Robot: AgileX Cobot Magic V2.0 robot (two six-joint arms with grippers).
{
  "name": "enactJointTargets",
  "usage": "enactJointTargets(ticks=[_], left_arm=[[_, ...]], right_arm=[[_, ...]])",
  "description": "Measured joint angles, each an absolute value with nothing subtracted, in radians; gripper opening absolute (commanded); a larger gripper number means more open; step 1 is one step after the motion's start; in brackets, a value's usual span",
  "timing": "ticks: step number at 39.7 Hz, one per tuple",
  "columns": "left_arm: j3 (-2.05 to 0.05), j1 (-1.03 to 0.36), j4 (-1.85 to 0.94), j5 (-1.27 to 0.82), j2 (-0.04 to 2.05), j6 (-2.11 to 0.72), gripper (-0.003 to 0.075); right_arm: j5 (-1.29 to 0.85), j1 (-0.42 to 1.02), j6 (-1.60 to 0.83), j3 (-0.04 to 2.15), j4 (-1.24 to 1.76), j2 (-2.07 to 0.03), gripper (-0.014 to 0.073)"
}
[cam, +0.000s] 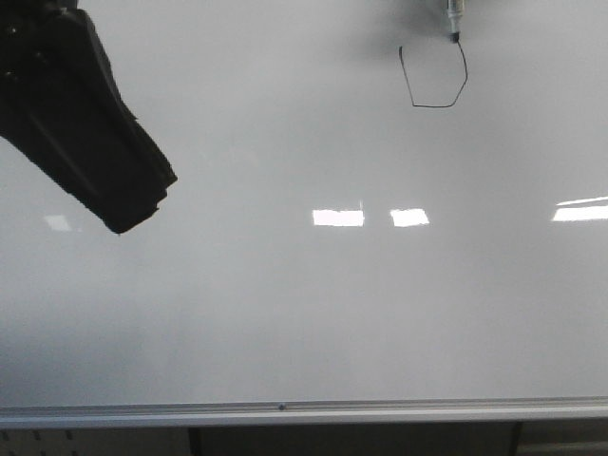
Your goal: Write number 0 on whiteboard
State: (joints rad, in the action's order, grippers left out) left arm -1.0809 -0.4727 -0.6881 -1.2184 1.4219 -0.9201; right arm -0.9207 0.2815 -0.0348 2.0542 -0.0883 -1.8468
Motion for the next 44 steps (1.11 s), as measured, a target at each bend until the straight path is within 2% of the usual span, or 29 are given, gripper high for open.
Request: enactJointTargets(ticks=[27, 44], left_arm=[[-1.081, -0.473, -0.688, -1.218, 1.422, -0.92, -0.002], [-1.081, -0.473, -0.688, -1.218, 1.422, -0.92, -0.002]], right_arm=[[-0.867, 0.354, -0.035, 2.054, 0.0, -1.883, -0.0061], [-1.137, 0.354, -0.194, 2.054, 0.329, -1.763, -0.0061]])
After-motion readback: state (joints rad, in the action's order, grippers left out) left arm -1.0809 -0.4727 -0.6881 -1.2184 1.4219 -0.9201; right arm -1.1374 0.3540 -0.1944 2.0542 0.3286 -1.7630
